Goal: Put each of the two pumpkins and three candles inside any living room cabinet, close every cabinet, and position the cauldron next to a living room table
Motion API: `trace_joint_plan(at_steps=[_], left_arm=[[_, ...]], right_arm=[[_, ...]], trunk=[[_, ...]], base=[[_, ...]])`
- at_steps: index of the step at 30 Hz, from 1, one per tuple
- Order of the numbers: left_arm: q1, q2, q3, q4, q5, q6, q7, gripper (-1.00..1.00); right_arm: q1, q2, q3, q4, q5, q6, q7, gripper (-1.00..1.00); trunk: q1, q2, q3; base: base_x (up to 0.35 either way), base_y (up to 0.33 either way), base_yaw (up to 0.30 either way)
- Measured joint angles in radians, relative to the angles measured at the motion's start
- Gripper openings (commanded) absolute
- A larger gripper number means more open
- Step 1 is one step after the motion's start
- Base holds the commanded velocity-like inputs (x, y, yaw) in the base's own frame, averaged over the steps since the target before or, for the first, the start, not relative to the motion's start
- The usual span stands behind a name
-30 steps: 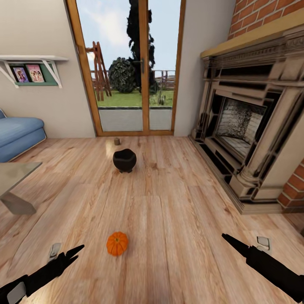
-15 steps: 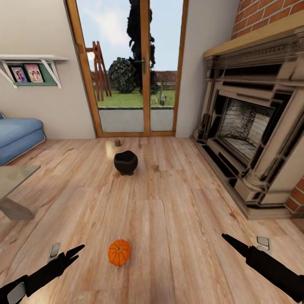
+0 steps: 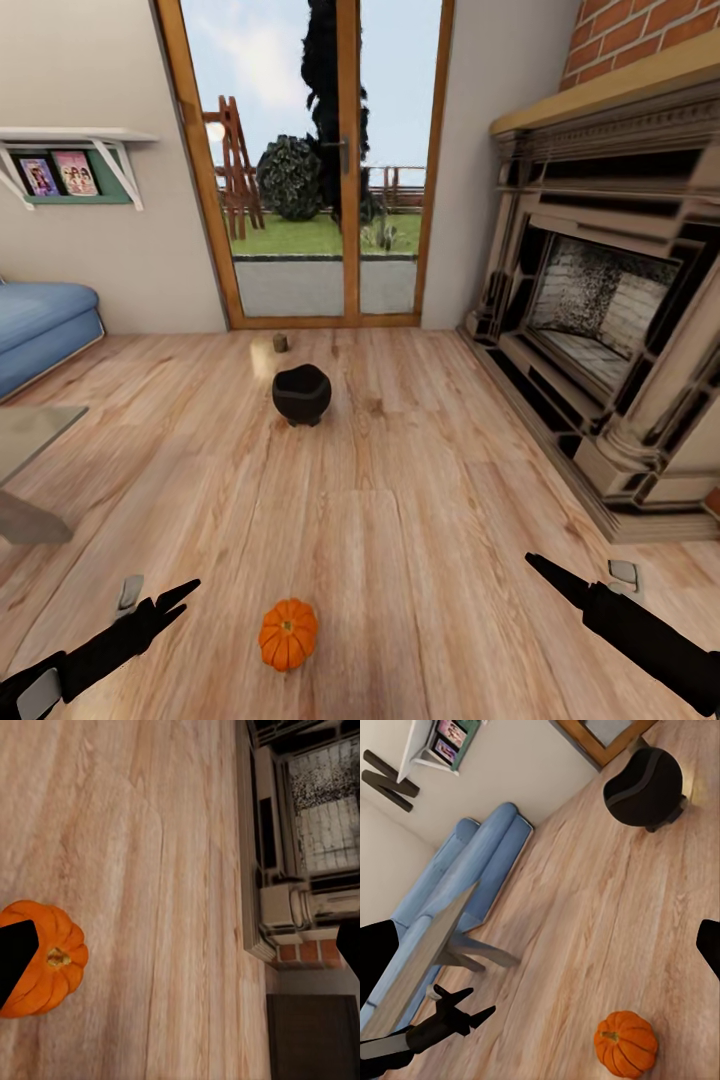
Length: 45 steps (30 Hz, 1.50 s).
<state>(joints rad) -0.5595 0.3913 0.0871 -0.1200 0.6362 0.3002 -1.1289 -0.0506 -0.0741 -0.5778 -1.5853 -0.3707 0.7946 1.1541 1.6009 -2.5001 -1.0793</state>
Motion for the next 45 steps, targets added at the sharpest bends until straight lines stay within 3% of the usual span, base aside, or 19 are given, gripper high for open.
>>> trace_joint_plan(at_steps=[7,14,21,39,45], left_arm=[[0.000,0.000,0.000,0.000,-0.003,0.011,-0.001,1.00],[0.000,0.001,-0.002,0.003,-0.007,0.185,0.002,1.00],[0.000,0.000,-0.004,0.003,-0.009,0.262,0.001,1.00],[-0.002,-0.007,-0.009,-0.004,-0.009,0.271,0.002,1.00],[-0.002,-0.008,-0.009,-0.004,-0.009,0.263,0.004,1.00]], right_arm=[[0.000,-0.001,0.000,0.000,0.000,0.000,0.000,1.00],[0.000,-0.001,0.000,0.000,0.000,0.000,0.000,1.00],[0.000,-0.001,0.000,0.001,0.000,0.000,0.000,1.00],[0.000,-0.002,-0.001,0.000,0.000,0.000,0.000,1.00],[0.000,-0.002,-0.002,0.000,0.000,0.000,0.000,1.00]], trunk=[[0.000,0.000,0.000],[0.000,0.000,0.000],[0.000,0.000,0.000],[0.000,0.000,0.000],[0.003,-0.001,-0.023]], base=[[0.032,0.003,0.000],[0.002,0.000,0.000],[0.000,0.000,0.000],[0.000,0.000,0.000],[0.000,0.000,0.000]])
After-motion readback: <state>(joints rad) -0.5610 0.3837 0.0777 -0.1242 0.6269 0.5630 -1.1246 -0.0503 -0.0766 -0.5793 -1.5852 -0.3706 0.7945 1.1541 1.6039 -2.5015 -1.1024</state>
